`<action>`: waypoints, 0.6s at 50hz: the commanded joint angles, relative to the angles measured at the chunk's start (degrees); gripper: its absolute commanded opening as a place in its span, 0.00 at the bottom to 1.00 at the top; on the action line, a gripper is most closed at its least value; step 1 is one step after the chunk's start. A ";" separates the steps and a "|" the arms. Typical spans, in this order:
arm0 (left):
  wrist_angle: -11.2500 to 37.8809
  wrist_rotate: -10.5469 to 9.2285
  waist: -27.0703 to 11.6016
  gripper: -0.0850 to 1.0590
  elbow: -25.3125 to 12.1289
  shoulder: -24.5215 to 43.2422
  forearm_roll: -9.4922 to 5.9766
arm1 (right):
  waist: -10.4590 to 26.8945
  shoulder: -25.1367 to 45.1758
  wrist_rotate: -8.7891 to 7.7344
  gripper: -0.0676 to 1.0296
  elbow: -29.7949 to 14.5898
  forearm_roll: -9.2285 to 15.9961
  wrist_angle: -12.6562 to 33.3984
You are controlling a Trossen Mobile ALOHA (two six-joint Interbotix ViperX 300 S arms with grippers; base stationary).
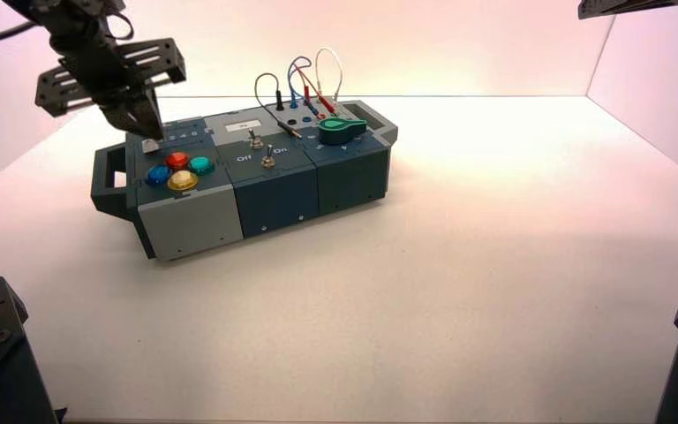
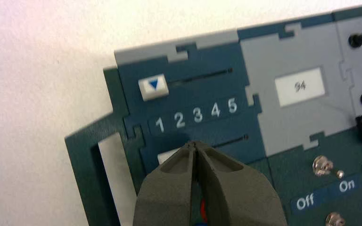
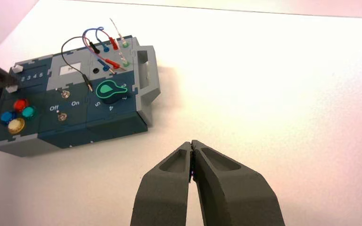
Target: Move the bottom slider to position 1.
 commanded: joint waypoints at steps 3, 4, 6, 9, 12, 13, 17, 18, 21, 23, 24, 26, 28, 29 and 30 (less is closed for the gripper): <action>-0.18 0.00 -1.32 0.05 -3.52 0.00 0.18 | 0.18 0.18 0.00 0.04 -2.02 0.53 0.18; -0.18 0.00 -1.58 0.05 -4.04 0.18 0.18 | 0.18 0.18 0.00 0.04 -1.93 0.53 0.18; -0.26 0.00 -2.37 0.05 -4.75 0.53 0.18 | 0.18 0.18 0.00 0.04 -2.02 0.62 0.18; -0.18 0.00 -3.43 0.05 -5.71 0.97 0.18 | 0.18 0.26 0.00 0.04 -2.02 0.62 0.26; -0.18 0.00 -4.66 0.05 -6.68 1.32 0.18 | 0.18 0.26 0.00 0.04 -2.02 0.62 0.44; -0.18 0.00 -5.19 0.05 -7.03 1.41 0.18 | 0.18 0.26 0.00 0.04 -2.02 0.70 0.53; -0.18 -0.09 -7.38 0.05 -7.91 1.67 0.00 | 0.18 0.26 0.00 0.04 -2.02 0.70 0.70; -0.18 -0.18 -8.00 0.05 -8.17 1.67 0.00 | 0.18 0.26 0.00 0.04 -2.02 0.70 0.70; -0.18 -0.35 -9.23 0.05 -8.70 1.85 -0.18 | 0.18 0.35 0.00 0.04 -2.02 0.79 0.62; -0.18 -0.44 -9.84 0.05 -9.05 2.20 -0.18 | 0.18 0.44 0.00 0.04 -2.02 0.79 0.70; -0.26 -0.44 -9.93 0.05 -9.14 2.29 -0.26 | 0.18 0.53 0.00 0.04 -2.02 0.79 0.70; -0.26 -0.44 -10.28 0.05 -9.49 2.81 -0.26 | 0.18 0.62 0.00 0.04 -2.11 0.79 0.70; -0.18 -0.53 -10.46 0.05 -9.76 3.34 -0.26 | 0.18 0.79 0.00 0.04 -2.11 0.88 0.62; -0.26 -0.53 -10.55 0.05 -9.84 3.52 -0.26 | 0.18 0.79 0.00 0.04 -2.11 0.79 0.70; -0.26 -0.44 -10.63 0.05 -9.93 3.87 -0.35 | 0.18 0.88 0.00 0.04 -2.11 0.79 0.70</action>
